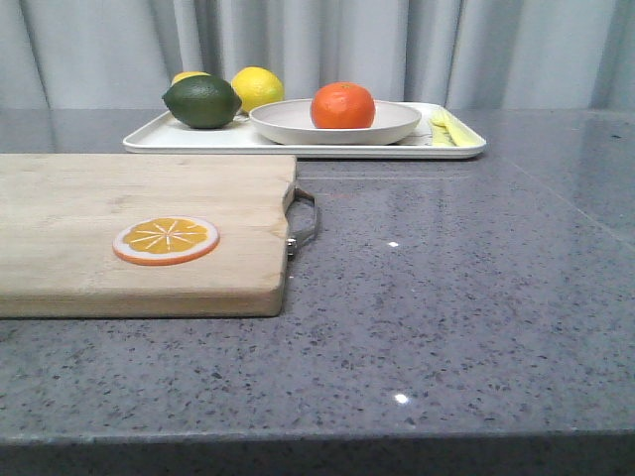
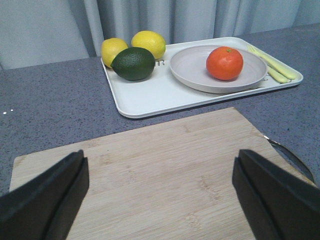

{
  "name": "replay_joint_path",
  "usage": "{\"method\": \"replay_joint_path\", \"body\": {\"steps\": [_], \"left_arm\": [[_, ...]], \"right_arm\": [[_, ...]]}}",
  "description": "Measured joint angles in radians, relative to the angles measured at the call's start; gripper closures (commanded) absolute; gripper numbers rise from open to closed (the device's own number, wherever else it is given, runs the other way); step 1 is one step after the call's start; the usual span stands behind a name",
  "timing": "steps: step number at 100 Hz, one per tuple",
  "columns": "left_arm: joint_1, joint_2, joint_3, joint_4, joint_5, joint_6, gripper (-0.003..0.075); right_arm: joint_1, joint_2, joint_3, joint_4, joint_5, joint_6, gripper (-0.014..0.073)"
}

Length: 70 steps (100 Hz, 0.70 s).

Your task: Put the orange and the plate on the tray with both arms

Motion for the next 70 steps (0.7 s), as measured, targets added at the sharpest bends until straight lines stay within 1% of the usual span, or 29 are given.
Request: {"method": "replay_joint_path", "body": {"steps": [10, 17, 22, 27, 29, 41, 42, 45, 70], "left_arm": [[0.0, 0.0, 0.0, 0.0, 0.0, 0.0, 0.0164], [0.0, 0.0, 0.0, 0.0, 0.0, 0.0, 0.0223], [0.0, 0.0, 0.0, 0.0, 0.0, 0.0, 0.0295], [0.0, 0.0, 0.0, 0.0, 0.0, 0.0, 0.0396], [0.0, 0.0, 0.0, 0.0, 0.0, 0.0, 0.0423], [0.0, 0.0, 0.0, 0.0, 0.0, 0.0, 0.0671], [0.0, 0.0, 0.0, 0.0, 0.0, 0.0, 0.0685], [0.0, 0.0, 0.0, 0.0, 0.0, 0.0, 0.0737], [0.0, 0.0, 0.0, 0.0, -0.002, 0.0, 0.074]], "right_arm": [[0.0, -0.001, 0.0, 0.0, -0.023, -0.002, 0.027], [0.0, -0.002, 0.0, 0.0, -0.033, -0.002, 0.031], [0.0, -0.002, 0.0, 0.0, -0.043, -0.002, 0.0367], [0.0, -0.002, 0.0, 0.0, -0.055, -0.002, 0.045], [0.0, -0.002, 0.0, 0.0, -0.058, -0.002, 0.0473], [0.0, -0.002, 0.0, 0.002, -0.084, -0.002, 0.069], [0.0, -0.002, 0.0, 0.002, -0.085, -0.002, 0.0701], [0.0, -0.002, 0.0, 0.002, -0.089, -0.002, 0.0692], [0.0, -0.002, 0.0, 0.004, -0.096, -0.002, 0.0695]]}}
